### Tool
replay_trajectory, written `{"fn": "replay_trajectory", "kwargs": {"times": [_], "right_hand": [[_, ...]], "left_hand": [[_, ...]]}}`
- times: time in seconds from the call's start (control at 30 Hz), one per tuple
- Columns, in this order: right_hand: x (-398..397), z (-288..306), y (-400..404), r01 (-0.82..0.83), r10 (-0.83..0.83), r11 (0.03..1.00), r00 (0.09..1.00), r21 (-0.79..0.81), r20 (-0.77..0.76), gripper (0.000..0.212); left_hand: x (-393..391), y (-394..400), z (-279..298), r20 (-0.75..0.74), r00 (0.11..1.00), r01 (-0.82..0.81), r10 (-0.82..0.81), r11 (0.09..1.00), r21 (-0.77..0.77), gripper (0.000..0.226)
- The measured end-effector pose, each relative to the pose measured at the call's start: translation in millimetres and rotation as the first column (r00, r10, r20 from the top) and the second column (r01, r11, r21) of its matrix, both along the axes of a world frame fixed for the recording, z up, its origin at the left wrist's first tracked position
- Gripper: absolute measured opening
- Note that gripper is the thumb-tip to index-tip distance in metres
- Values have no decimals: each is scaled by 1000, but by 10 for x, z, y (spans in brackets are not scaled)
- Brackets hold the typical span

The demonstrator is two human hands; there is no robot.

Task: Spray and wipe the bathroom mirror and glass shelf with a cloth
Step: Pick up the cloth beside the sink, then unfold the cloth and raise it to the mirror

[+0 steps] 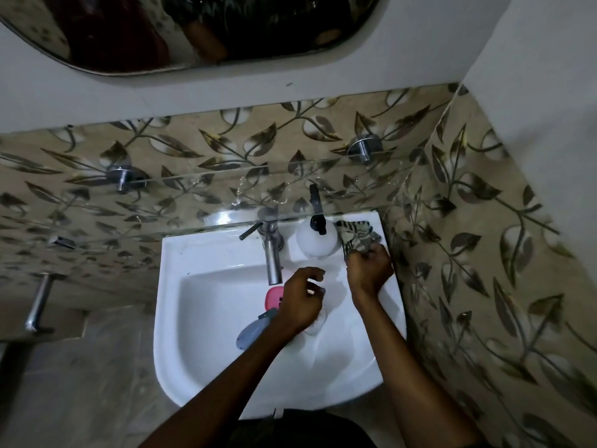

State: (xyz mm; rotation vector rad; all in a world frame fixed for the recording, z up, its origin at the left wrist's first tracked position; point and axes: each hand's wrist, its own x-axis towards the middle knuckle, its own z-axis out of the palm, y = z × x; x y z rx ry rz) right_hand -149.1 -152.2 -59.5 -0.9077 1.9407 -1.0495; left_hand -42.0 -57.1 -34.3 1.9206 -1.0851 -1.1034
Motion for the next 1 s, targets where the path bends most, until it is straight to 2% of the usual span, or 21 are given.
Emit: {"fn": "replay_trajectory", "kwargs": {"times": [0.03,0.07,0.1,0.17,0.23,0.27,0.3,0.33,0.37,0.4,0.47,0.5,0.57,0.63,0.7,0.77,0.83,0.9,1.0], "right_hand": [[11,131,163,-57,56,997,998,-56,-13,16],[24,199,302,-130,126,987,991,-97,-43,13],[34,273,464,-214,206,969,976,-123,-75,12],[63,333,751,-402,390,910,912,-97,-125,11],[89,353,992,-597,583,802,781,8,-222,10],[99,356,1113,-674,665,737,708,51,-240,13],[97,342,1194,-734,731,676,655,66,-192,19],[92,342,1268,-759,760,648,641,60,-106,24],[97,362,1352,-740,741,671,671,44,-3,27],[96,376,1413,-674,670,738,738,40,80,26],[116,397,1508,-462,449,884,882,75,141,20],[126,421,1531,-364,342,921,925,135,165,21],[244,455,1582,-263,174,934,926,243,336,21],[445,547,1653,-243,61,933,835,267,547,23],[664,642,1743,-221,-5,944,732,245,681,21],[840,765,1840,-206,-89,944,591,256,802,37],[916,858,1901,-210,-123,948,453,240,883,56],[981,960,1963,-183,-148,958,350,222,925,63],[1105,1178,2016,-182,-133,966,261,184,956,61]], "left_hand": [[-8,10,19,-163,984,-66,68,998,17,30],[-16,-1,60,-347,925,-135,151,988,71,30],[-35,2,112,-516,823,-188,237,971,146,28],[-12,-11,158,-707,599,-231,376,927,296,23],[47,49,151,-775,471,-188,421,907,378,29],[89,109,172,-766,486,-168,420,905,390,26],[130,135,142,-739,518,-174,431,899,403,25],[183,169,93,-684,586,-175,435,891,418,31],[236,246,132,-627,644,-186,438,885,427,36],[277,308,176,-606,668,-197,432,888,416,31],[353,438,249,-617,681,-199,394,911,362,20],[377,493,277,-631,681,-192,371,922,336,21],[460,633,353,-635,719,-155,283,955,251,22],[557,778,385,-627,759,-93,176,982,162,28],[679,916,444,-587,805,-41,82,996,82,31],[825,1062,497,-569,822,11,5,1000,25,29],[983,1200,572,-550,831,69,-85,996,-49,34],[1138,1312,699,-479,859,124,-181,981,-148,42],[1340,1319,865,-298,919,168,-258,940,-296,23]]}}
